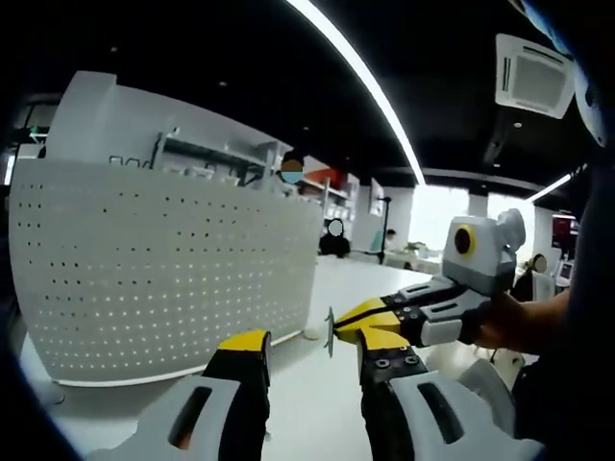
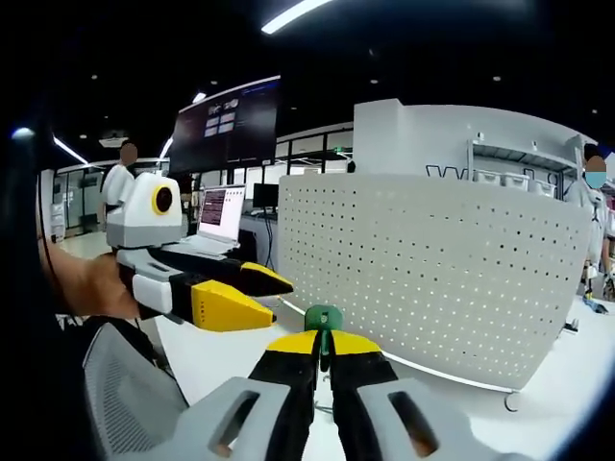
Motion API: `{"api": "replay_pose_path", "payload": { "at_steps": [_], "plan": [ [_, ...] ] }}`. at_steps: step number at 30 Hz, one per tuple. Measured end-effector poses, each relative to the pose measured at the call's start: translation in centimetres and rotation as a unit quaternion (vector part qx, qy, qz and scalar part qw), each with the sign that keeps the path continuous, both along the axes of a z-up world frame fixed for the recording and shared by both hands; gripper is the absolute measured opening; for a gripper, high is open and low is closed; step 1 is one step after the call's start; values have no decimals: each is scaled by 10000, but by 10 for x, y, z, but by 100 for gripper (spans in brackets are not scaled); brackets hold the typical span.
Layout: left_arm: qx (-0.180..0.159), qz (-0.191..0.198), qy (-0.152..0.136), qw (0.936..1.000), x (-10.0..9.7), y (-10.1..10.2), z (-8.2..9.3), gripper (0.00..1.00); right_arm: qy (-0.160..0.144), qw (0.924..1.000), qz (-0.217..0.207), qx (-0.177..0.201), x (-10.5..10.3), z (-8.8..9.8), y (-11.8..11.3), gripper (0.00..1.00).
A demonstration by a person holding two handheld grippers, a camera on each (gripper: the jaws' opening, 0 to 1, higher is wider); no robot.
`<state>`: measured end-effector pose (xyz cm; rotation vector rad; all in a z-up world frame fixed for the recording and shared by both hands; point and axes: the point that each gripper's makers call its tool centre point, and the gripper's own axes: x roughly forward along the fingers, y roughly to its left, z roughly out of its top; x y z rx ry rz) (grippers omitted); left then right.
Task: Insert the hook assembly into the mounting plate slot until the hook locks in place.
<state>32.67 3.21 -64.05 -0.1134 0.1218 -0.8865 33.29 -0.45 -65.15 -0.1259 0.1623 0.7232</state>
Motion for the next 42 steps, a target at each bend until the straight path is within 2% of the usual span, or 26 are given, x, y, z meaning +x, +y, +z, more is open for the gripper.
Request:
{"api": "replay_pose_path", "payload": {
  "at_steps": [14, 30, 35, 42],
  "plan": [
    [250, 430, -224, 9985, 5, 23, -5, 62, -50, 9999, -85, 26, 3, 6, -5, 2],
    [385, 894, -121, 9952, 6, 67, -26, 62, -315, 9987, -392, -11, 31, 26, -20, 2],
    [448, 1005, -114, 9939, 3, 73, -32, 62, -436, 9976, -532, 40, 46, 38, -28, 2],
    [428, 1050, 53, 9935, -2, 75, -45, 62, -623, 9949, -770, 173, 71, 57, -39, 2]
  ]
}}
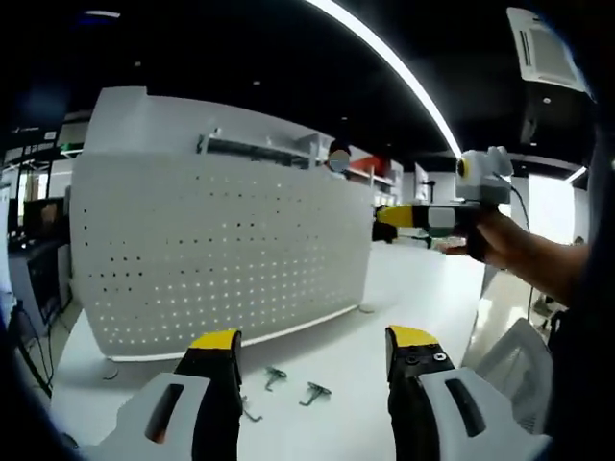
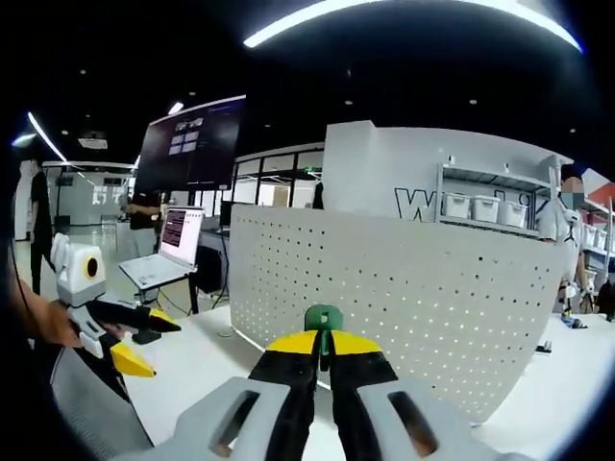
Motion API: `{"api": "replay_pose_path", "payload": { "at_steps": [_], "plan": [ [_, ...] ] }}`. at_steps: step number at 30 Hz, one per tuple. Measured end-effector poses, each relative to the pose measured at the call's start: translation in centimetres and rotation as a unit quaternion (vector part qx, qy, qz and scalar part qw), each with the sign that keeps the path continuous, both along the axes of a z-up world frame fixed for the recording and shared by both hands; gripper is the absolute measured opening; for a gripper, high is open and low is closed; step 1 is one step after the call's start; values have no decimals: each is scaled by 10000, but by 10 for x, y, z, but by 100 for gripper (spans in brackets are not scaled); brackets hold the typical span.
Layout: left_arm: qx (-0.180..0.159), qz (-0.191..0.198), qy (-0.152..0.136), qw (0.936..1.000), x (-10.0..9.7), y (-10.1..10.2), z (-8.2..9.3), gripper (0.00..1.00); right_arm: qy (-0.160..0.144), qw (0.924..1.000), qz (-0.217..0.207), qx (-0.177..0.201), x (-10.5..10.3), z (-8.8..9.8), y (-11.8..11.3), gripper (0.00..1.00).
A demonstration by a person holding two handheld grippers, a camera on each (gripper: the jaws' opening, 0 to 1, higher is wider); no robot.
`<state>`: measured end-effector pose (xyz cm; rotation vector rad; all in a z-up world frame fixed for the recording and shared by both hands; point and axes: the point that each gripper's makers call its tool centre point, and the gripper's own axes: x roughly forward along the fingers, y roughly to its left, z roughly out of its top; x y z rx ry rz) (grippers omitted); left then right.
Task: Insert the hook assembly into the mounting plate slot until the hook locks in place.
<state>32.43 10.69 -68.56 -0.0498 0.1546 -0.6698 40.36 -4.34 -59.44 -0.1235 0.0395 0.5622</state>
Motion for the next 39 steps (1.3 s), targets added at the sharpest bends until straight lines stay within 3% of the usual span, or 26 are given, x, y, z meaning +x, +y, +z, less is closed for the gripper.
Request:
{"api": "replay_pose_path", "payload": {
  "at_steps": [14, 24, 39],
  "plan": [
    [112, 69, 81, 9999, -6, 6, -14, 61, -330, 9974, -558, 330, 52, 38, -16, 2],
    [101, 68, 150, 9998, -8, 6, -20, 61, -473, 9952, -809, 285, 83, 48, -23, 2],
    [113, 150, 296, 9994, -10, 8, -28, 60, -477, 9910, -1229, 231, 139, 46, -41, 2]
  ]
}}
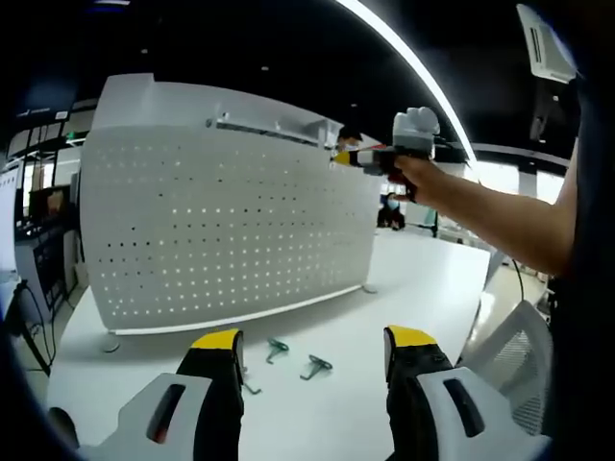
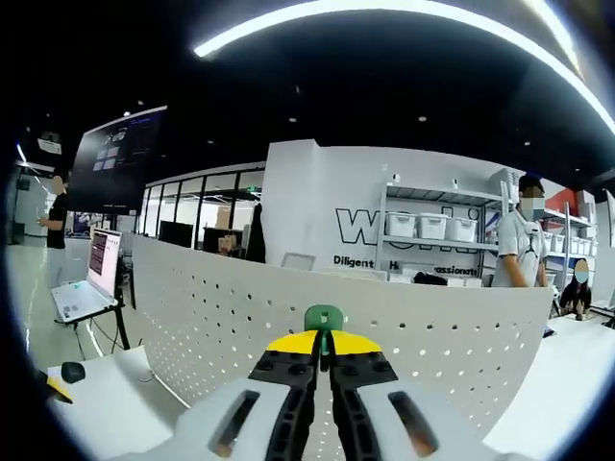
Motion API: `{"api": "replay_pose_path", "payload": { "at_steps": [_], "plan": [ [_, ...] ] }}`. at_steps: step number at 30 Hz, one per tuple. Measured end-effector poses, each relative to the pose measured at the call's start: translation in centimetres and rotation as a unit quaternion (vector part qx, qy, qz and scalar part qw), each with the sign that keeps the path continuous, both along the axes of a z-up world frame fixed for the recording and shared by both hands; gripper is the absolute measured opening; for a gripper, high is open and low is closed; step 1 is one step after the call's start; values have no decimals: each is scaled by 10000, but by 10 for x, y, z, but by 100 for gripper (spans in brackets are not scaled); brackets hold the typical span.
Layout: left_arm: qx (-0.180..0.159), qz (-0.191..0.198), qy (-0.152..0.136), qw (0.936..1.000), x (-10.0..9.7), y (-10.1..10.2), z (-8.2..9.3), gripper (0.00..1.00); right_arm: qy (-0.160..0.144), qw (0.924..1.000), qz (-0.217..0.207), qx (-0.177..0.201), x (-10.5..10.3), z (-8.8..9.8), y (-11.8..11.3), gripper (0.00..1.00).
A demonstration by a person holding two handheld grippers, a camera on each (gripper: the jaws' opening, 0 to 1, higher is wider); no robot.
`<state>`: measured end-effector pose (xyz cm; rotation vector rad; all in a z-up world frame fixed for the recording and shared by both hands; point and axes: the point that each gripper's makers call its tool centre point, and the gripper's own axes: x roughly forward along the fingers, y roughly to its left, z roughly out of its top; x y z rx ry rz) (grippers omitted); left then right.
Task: Insert the hook assembly into the mounting plate slot until the hook locks in place.
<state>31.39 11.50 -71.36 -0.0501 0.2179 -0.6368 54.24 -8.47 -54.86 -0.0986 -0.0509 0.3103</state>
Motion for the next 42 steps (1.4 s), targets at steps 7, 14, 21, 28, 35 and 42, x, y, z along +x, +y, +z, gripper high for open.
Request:
{"api": "replay_pose_path", "payload": {
  "at_steps": [7, 14, 21, 28, 35, 42],
  "plan": [
    [-12, 37, 43, 10000, 2, 1, -1, 60, 49, 10000, -61, 40, 14, -2, -2, 2],
    [2, 72, 94, 9999, 5, 4, -4, 59, 141, 9998, -122, 3, 28, -12, -1, 2],
    [-13, 88, 111, 9999, 10, 6, -3, 59, 163, 9997, -166, -33, 36, -15, -1, 2],
    [-58, 127, 125, 9998, 14, 10, -2, 58, 139, 9996, -235, -102, 40, -17, -1, 2],
    [-85, 158, 148, 9997, 16, 12, -3, 57, 58, 9978, -427, -504, 43, -19, 1, 3],
    [-108, 195, 154, 9996, 15, 15, -3, 56, -143, 9849, -830, -1515, 44, -20, 3, 3]
  ]
}}
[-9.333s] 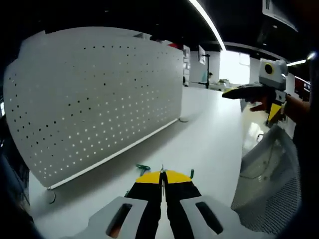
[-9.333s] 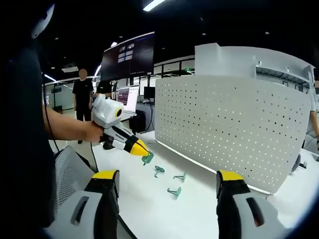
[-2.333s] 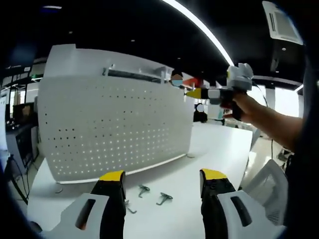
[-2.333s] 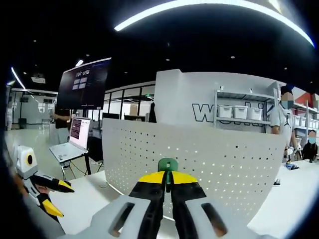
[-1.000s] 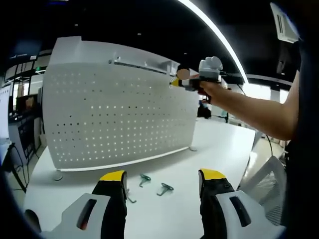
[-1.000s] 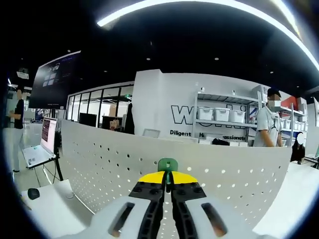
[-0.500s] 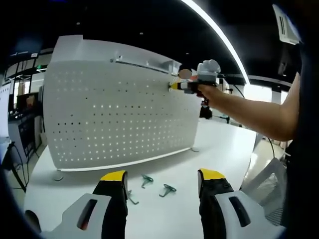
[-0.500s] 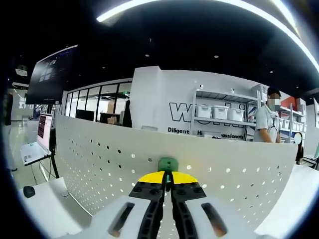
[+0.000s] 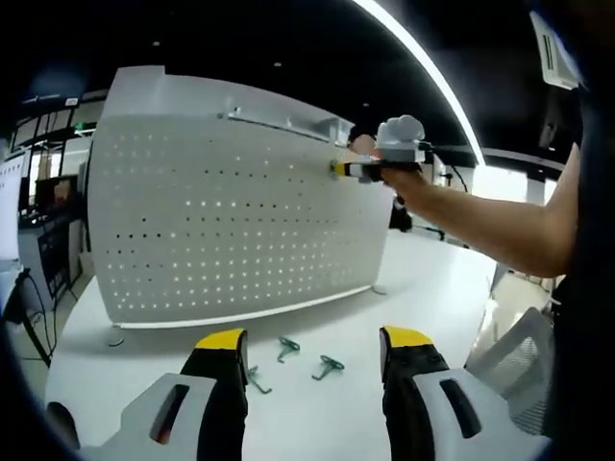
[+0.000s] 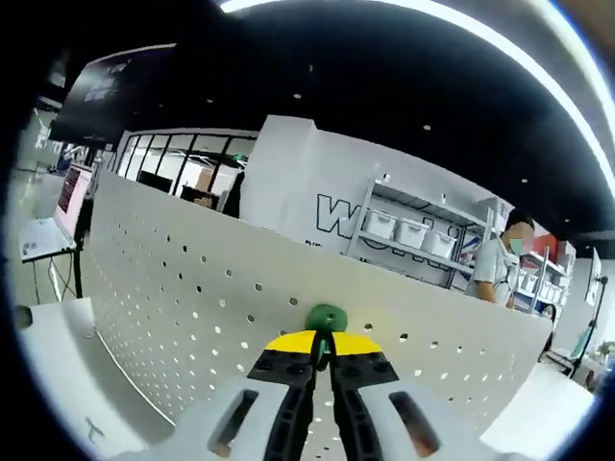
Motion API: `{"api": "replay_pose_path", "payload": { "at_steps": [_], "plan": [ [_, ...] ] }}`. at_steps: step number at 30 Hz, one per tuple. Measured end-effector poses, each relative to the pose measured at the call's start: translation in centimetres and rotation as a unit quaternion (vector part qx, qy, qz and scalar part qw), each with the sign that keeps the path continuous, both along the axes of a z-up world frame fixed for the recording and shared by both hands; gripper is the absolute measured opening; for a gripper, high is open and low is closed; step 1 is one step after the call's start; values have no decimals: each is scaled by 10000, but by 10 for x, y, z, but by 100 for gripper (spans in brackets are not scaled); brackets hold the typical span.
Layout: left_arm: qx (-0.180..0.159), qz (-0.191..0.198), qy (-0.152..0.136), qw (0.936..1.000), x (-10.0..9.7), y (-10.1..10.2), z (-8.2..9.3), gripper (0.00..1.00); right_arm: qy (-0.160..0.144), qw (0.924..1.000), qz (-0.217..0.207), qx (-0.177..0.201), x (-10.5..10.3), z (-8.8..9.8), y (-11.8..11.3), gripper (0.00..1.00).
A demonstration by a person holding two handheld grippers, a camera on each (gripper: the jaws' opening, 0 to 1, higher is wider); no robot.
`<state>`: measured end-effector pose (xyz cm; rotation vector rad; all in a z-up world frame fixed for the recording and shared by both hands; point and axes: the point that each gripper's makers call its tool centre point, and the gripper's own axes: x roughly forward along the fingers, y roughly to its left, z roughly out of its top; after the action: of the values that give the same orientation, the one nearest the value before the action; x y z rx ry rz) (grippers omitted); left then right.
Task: Insert the hook assembly into the mounting plate slot until the hook locks in place.
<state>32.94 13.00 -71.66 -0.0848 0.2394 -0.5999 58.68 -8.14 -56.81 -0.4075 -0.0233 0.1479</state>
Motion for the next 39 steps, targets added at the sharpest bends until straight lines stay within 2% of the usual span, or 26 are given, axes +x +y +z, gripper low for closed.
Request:
{"api": "replay_pose_path", "payload": {
  "at_steps": [6, 7, 11, 14, 25, 39],
  "plan": [
    [-23, 87, 6, 10000, -1, 7, -1, 56, -72, 9989, -121, -456, 6, -2, 0, 4],
    [-21, 101, 7, 9999, -1, 8, -1, 56, -73, 9990, -112, -423, 6, -2, -1, 4],
    [-24, 140, 16, 9999, -1, 11, -2, 56, 4, 9997, 34, 262, 6, -2, -3, 4],
    [-38, 147, 10, 9999, 0, 11, -2, 56, 82, 9965, 168, 810, 5, -3, -4, 5],
    [37, 116, -21, 9999, 1, 10, 0, 56, 208, 9926, 317, 1155, -5, -10, -5, 9],
    [239, 2, -37, 9997, 7, 8, -1, 55, 311, 9905, 364, 1293, -25, -23, -20, 13]
  ]
}}
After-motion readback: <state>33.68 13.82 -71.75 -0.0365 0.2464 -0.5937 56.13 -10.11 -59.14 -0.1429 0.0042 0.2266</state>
